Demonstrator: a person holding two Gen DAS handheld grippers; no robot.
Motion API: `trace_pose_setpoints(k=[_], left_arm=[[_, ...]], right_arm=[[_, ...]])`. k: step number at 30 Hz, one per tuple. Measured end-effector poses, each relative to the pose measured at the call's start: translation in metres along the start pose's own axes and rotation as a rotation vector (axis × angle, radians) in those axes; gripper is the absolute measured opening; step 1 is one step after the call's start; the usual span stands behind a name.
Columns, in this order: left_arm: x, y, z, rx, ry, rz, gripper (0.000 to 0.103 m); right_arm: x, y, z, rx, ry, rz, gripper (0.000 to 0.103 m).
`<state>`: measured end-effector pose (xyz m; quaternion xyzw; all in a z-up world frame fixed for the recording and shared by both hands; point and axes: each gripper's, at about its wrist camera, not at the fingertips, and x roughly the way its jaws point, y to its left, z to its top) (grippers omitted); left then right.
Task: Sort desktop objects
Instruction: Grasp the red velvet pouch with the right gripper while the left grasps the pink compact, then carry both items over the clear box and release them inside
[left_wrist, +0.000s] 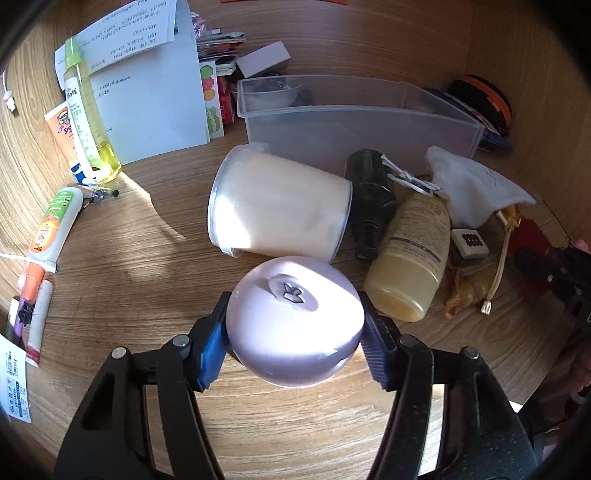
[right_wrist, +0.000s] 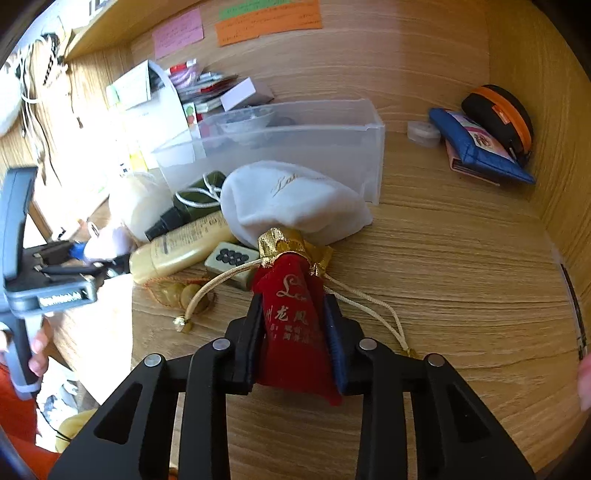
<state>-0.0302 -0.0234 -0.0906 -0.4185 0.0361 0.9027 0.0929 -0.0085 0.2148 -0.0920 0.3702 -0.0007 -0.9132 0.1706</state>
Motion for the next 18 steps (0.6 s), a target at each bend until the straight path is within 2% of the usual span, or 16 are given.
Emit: trace_pose_setpoints(k=[4, 6, 12, 18], left_arm=[[-0.008, 0.011, 0.000, -0.053, -0.005, -0.036, 0.062], [-0.013, 0.013, 0.001, -0.067, -0.015, -0.031, 0.062], [-0.036, 0.016, 0.007, -0.074, -0.075, -0.019, 0.062], [-0.053, 0.014, 0.021, -0.076, -0.133, -0.037, 0.062]], right_arm=[[-0.014, -0.002, 0.002, -0.009, -0.032, -0.013, 0.027], [-0.019, -0.004, 0.003, -0.012, -0.042, -0.015, 0.027], [-0.029, -0.006, 0.011, 0.007, -0.073, 0.011, 0.027], [-0.051, -0.005, 0.026, -0.005, -0.148, 0.021, 0.027]])
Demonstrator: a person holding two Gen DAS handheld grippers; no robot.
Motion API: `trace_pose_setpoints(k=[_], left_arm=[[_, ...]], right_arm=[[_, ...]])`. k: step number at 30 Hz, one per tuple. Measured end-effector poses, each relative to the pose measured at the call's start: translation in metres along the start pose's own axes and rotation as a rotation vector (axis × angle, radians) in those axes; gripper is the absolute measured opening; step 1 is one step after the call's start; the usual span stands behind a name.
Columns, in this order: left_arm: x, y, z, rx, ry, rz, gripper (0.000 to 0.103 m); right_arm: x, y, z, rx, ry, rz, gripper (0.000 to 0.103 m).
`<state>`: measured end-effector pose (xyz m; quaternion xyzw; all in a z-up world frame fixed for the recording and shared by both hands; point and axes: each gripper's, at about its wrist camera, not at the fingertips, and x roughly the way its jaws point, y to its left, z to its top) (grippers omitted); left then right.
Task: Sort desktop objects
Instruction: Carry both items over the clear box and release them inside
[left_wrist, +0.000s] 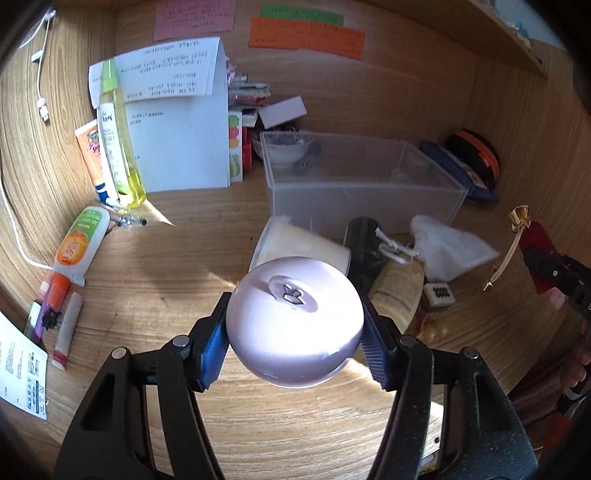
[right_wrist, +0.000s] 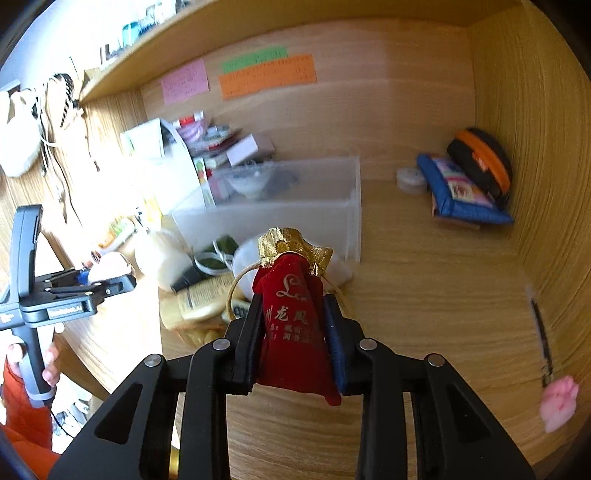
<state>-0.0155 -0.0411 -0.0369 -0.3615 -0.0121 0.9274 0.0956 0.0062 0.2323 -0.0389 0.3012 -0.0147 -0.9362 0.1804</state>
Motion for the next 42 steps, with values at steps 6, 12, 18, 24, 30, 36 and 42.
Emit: trace_pose_setpoints(k=[6, 12, 18, 24, 30, 36, 42], left_arm=[[-0.008, -0.005, 0.022, 0.006, -0.060, -0.012, 0.062], [-0.013, -0.010, 0.048, 0.013, -0.112, -0.025, 0.062], [-0.011, -0.010, 0.079, 0.019, -0.140, -0.031, 0.062], [-0.004, -0.006, 0.107, 0.009, -0.156, -0.040, 0.062], [0.015, -0.001, 0.129, 0.003, -0.142, -0.045, 0.063], [0.048, -0.001, 0.146, -0.001, -0.090, -0.072, 0.063], [0.087, -0.004, 0.158, -0.002, -0.025, -0.092, 0.063]], right_arm=[[-0.011, -0.002, 0.023, -0.013, -0.055, 0.015, 0.028], [-0.009, 0.002, 0.047, -0.055, -0.092, 0.020, 0.028], [0.000, 0.007, 0.070, -0.084, -0.120, 0.041, 0.028], [0.019, 0.006, 0.091, -0.089, -0.114, 0.059, 0.028], [0.049, 0.003, 0.111, -0.093, -0.085, 0.059, 0.028], [0.083, 0.001, 0.127, -0.094, -0.048, 0.070, 0.028], [0.124, 0.003, 0.138, -0.114, 0.016, 0.066, 0.028]])
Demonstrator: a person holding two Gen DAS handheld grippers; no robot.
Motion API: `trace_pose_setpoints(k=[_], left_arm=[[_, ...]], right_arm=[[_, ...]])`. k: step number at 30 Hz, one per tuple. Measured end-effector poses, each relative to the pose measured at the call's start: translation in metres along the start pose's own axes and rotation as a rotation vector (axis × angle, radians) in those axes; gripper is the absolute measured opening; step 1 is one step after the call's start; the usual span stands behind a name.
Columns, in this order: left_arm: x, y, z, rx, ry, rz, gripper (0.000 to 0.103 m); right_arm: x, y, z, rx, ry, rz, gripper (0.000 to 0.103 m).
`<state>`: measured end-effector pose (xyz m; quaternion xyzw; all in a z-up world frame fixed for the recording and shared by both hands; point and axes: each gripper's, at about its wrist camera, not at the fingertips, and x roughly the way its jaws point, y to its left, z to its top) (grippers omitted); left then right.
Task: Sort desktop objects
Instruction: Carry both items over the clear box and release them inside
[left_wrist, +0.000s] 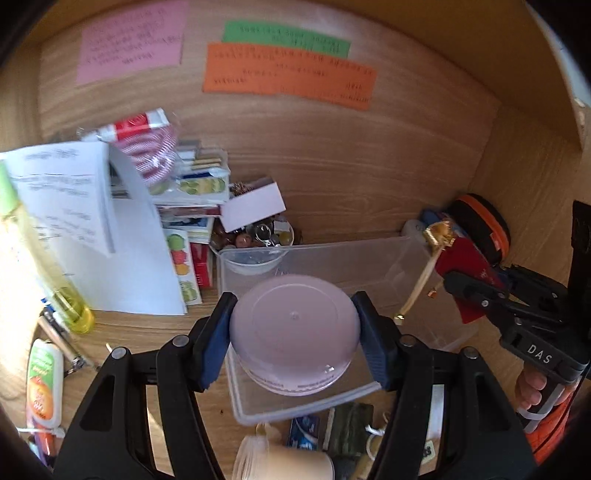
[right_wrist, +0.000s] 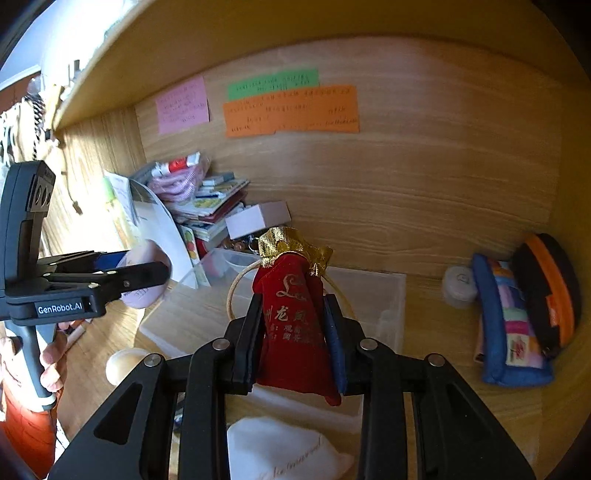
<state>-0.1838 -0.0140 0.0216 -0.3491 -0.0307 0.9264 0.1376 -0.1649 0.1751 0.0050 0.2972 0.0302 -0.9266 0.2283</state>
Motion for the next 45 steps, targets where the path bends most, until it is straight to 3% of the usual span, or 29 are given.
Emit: trace_pose_setpoints(k=[10, 18, 33, 40, 45], left_arm=[[0.048, -0.009, -0.006, 0.032, 0.098, 0.000, 0.063], [0.058, -0.008, -0.009, 0.025, 0.130, -0.001, 0.063], [0.064, -0.011, -0.012, 0.051, 0.158, -0.001, 0.062], [0.059, -0.009, -0.011, 0.040, 0.137, -0.001, 0.071], [0.057, -0.008, -0.011, 0.037, 0.132, 0.004, 0.074]], right_arm=[[0.051, -0.013, -0.013, 0.012, 0.128, 0.007, 0.028], [0.070, -0.019, -0.024, 0.021, 0.191, 0.004, 0.030], [0.073, 0.004, -0.030, -0.092, 0.204, -0.024, 0.033], [0.070, 0.006, -0.029, -0.114, 0.185, -0.041, 0.049], [0.067, 0.011, -0.030, -0.127, 0.167, -0.057, 0.053]])
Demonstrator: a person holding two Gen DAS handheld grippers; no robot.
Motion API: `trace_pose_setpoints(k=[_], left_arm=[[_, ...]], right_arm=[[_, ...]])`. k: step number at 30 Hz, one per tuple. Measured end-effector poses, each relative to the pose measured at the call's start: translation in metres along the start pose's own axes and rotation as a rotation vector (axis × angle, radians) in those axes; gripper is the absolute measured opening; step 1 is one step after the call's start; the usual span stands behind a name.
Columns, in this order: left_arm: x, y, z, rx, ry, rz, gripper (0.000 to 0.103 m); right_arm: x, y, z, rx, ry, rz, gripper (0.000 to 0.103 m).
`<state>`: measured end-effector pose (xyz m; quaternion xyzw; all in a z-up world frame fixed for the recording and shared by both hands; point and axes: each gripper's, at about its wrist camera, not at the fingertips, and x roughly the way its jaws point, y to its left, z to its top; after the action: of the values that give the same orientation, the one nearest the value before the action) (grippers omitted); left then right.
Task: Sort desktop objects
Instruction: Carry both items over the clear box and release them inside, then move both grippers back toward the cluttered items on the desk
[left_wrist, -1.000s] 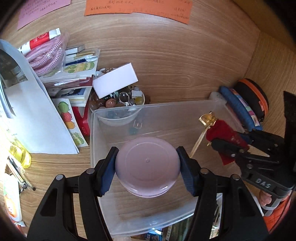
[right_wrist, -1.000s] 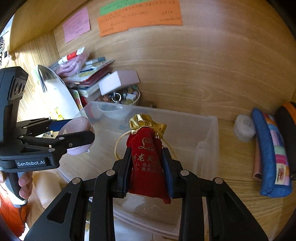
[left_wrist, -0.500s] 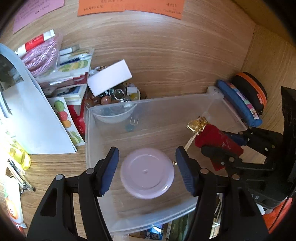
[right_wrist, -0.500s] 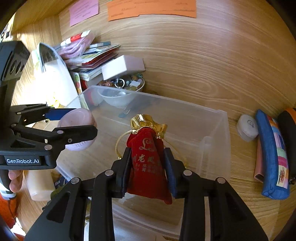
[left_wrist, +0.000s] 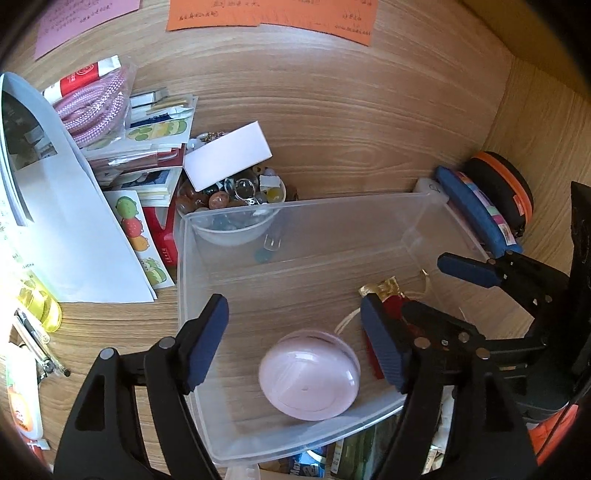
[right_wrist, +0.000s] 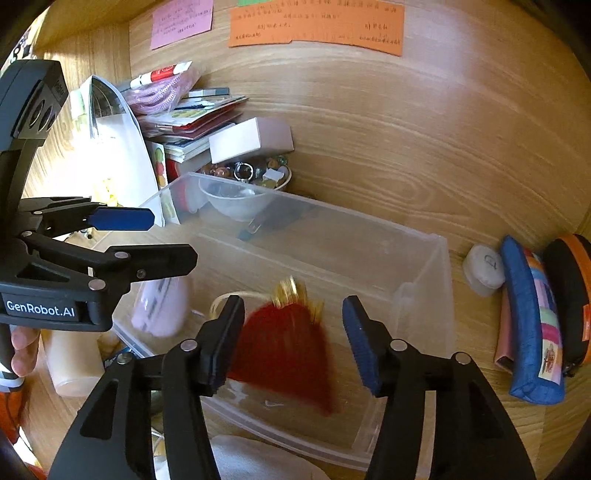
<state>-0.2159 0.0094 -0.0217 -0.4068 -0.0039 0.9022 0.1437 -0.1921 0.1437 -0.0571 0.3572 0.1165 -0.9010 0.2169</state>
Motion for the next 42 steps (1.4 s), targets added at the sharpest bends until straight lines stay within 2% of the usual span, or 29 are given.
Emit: trace_pose_setpoints(k=[3, 7, 12, 16, 20, 22, 25, 32, 37, 42], left_arm=[[0.000, 0.001, 0.000, -0.009, 0.000, -0.004, 0.075], [-0.003, 0.004, 0.000, -0.027, -0.004, -0.019, 0.078], [-0.011, 0.006, 0.001, -0.037, -0.023, -0.027, 0.080], [-0.022, 0.005, 0.002, -0.032, -0.060, 0.022, 0.081], [-0.038, 0.004, 0.003, -0.032, -0.091, 0.028, 0.086], [-0.051, 0.002, 0.000, -0.018, -0.122, 0.054, 0.090], [-0.067, -0.001, -0.005, 0.010, -0.155, 0.084, 0.093], [-0.107, 0.002, -0.025, 0.021, -0.198, 0.104, 0.098], [-0.122, 0.012, -0.046, -0.004, -0.190, 0.110, 0.098], [-0.117, 0.021, -0.069, -0.025, -0.134, 0.098, 0.099]], right_arm=[[-0.001, 0.003, -0.001, -0.002, -0.002, -0.010, 0.055], [-0.006, 0.005, -0.001, -0.007, -0.028, -0.031, 0.070], [-0.016, 0.003, 0.001, -0.013, -0.064, -0.038, 0.071], [-0.023, 0.001, 0.004, -0.012, -0.087, -0.055, 0.071], [-0.037, -0.003, 0.007, -0.005, -0.114, -0.079, 0.071], [-0.051, -0.004, 0.009, 0.003, -0.137, -0.080, 0.073], [-0.073, -0.005, 0.007, 0.010, -0.183, -0.086, 0.082], [-0.113, -0.003, -0.010, 0.024, -0.223, -0.093, 0.082], [-0.134, -0.003, -0.028, 0.050, -0.232, -0.093, 0.087], [-0.137, 0.000, -0.047, 0.077, -0.208, -0.094, 0.089]])
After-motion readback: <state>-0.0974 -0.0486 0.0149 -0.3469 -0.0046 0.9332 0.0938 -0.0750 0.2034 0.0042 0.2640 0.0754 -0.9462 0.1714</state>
